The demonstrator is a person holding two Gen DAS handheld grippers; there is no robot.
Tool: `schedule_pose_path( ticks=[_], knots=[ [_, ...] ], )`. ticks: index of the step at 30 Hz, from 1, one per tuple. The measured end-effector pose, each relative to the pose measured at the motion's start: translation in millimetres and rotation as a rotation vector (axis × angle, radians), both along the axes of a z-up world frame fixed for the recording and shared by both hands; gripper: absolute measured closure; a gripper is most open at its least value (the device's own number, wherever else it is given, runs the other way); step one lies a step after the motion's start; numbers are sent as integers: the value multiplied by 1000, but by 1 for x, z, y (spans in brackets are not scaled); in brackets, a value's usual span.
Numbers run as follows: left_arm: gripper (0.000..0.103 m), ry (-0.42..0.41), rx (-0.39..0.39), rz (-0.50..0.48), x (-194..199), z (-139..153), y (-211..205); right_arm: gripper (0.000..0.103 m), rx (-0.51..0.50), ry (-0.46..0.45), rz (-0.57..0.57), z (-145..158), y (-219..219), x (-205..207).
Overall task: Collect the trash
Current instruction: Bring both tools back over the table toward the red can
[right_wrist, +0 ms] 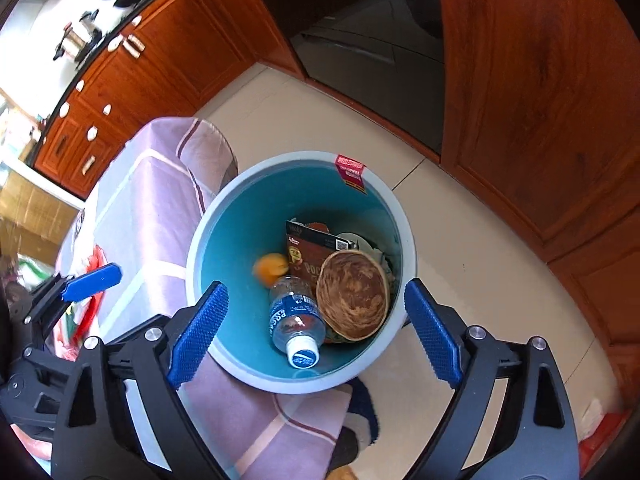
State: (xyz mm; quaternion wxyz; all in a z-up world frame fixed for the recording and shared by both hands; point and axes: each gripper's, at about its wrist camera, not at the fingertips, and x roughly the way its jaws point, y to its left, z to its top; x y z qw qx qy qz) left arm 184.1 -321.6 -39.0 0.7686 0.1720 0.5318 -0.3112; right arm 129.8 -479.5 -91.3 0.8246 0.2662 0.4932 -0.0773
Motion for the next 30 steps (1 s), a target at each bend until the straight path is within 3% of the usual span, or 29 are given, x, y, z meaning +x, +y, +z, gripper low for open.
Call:
schedule_pose_path(
  ticks=[14,20,30],
  knots=[
    [5,-17,-88,57,-22,37,64,15,-34,-10,1,34,38,-21],
    [4,-38,-111,84,-34,49,101,15,-54,-25,56,54,73,-23],
    [4,-100,-83,186,-37,64,187,15,-85,-29,193,72,143,-14]
  ],
)
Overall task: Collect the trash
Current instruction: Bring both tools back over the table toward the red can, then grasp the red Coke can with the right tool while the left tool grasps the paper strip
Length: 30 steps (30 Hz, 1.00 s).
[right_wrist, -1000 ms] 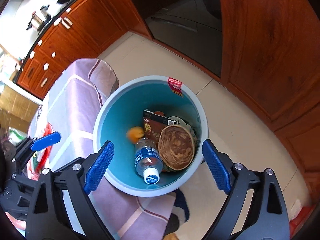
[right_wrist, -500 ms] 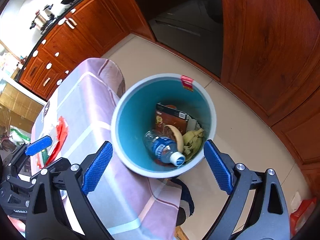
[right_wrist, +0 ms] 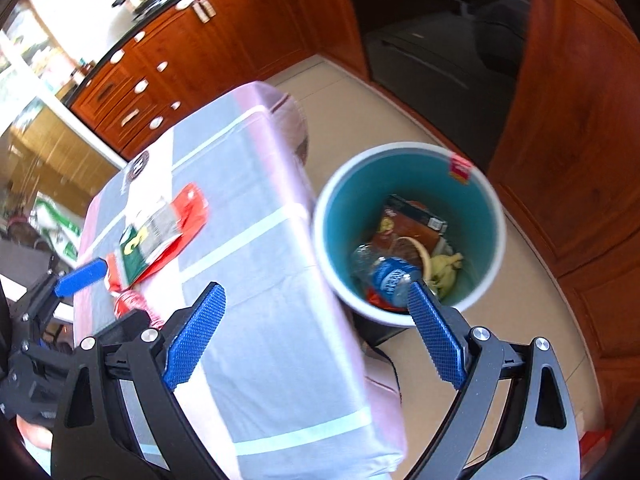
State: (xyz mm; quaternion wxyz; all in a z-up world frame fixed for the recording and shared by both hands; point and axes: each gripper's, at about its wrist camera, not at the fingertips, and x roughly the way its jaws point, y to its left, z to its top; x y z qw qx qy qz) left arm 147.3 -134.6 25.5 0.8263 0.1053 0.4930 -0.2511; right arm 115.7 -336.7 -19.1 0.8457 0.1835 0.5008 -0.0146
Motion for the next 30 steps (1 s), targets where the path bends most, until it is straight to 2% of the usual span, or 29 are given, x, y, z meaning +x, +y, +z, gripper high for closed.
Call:
schedule_pose_path(
  ticks=[8,15,21,30],
  knots=[
    [4,5,22,162,14,-4,94,15,-6,14,149,-1,67,17],
    [4,55,37,279,19,-26,158,15,-32,70,376,-18,147,37],
    [4,97,24,327,24,-44,187,15,-95,110,515,-38,198,52],
    [4,121,40,329,32,-59,195,15,-76,130,561,-52,215,70]
  ],
)
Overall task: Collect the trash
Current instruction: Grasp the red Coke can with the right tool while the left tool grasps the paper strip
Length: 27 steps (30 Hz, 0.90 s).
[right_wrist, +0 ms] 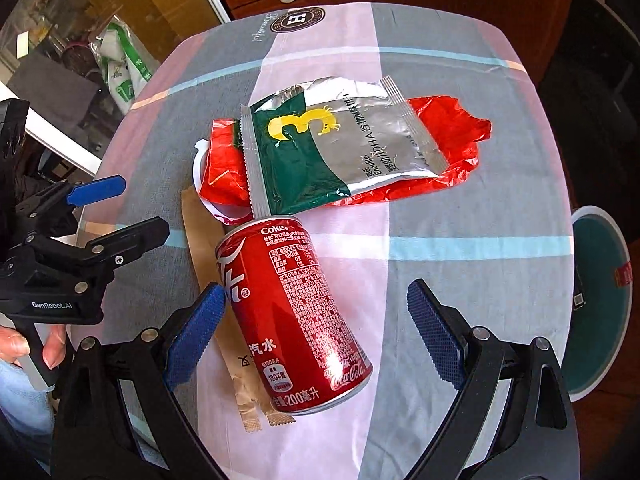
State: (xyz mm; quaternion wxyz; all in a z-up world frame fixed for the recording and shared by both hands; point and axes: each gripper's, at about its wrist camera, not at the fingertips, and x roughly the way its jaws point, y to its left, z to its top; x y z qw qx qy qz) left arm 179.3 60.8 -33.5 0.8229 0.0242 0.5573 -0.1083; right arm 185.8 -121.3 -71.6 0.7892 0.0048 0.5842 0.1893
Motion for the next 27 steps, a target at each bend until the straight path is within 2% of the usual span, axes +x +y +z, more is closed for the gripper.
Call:
schedule_pose_path(
  ticks=[2,4,5,6,14,18,22,27],
  knots=[
    [4,0,3,-1,1,-1,0,15,12,11,7,-4,1,1],
    [4,6,2,-2,3,-4,-1,27,23,7,18,-5,3,0],
    [4,9,3,-5,4,-4,-2,45,28,7,24,-6,3,-2],
    [4,11,5,-8,5,-5,-4,54,29,9,26,-6,3,-2],
    [4,-45,55,-119,23,13,-45,54,61,15,-92,-6,-50,-6],
    [4,-43,83,-179,15,12,-63,54,63,29,-150,-10,-76,-9],
    [4,66,-4,-101,-5,-11,-60,56,74,34,-166,-18,-85,-15],
    [4,99,3,95,-21,-35,-61,54,67,9,-158,-18,-81,-19]
  ],
)
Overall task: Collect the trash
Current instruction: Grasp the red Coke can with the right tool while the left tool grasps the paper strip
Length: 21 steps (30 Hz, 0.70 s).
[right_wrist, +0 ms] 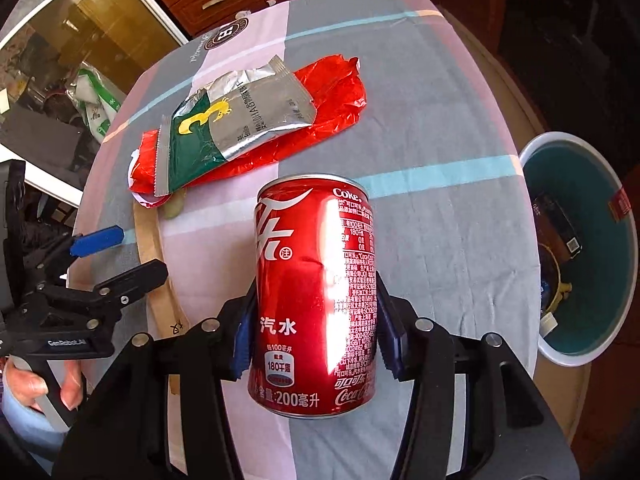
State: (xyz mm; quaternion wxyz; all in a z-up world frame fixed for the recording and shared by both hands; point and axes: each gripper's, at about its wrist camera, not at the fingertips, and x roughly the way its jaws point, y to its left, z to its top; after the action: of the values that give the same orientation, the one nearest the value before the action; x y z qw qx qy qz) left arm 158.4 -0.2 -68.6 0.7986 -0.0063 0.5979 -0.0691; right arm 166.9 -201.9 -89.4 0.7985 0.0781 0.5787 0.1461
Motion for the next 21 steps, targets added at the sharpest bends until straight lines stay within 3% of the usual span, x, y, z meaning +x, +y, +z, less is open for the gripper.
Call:
schedule_pose_path(
  ticks=[2,6,8,9,10,13,16,21],
  knots=[
    [4,-3,-2,50,-4,-5,-2,54,6,-10,-3,-1,1,-2],
    [8,-27,-8,61,-10,-6,-12,54,29,-15,-9,-2,-5,-7],
    [37,-59,53,32,-14,-3,-20,55,39,-18,-11,-2,-8,-12],
    [46,-71,73,19,-18,-1,-22,55,41,-22,-11,-2,-9,-14],
    [69,-82,83,8,-21,0,-23,55,44,-25,-12,-2,-11,-16],
    [91,-69,62,-21,-26,2,-18,55,57,-30,-16,-2,-13,-21],
    [97,-57,22,-33,-34,9,-10,55,75,-32,-31,-3,-18,-25],
    [98,-73,-23,-72,-49,26,-6,56,112,-23,-63,-3,-25,-29]
  ],
)
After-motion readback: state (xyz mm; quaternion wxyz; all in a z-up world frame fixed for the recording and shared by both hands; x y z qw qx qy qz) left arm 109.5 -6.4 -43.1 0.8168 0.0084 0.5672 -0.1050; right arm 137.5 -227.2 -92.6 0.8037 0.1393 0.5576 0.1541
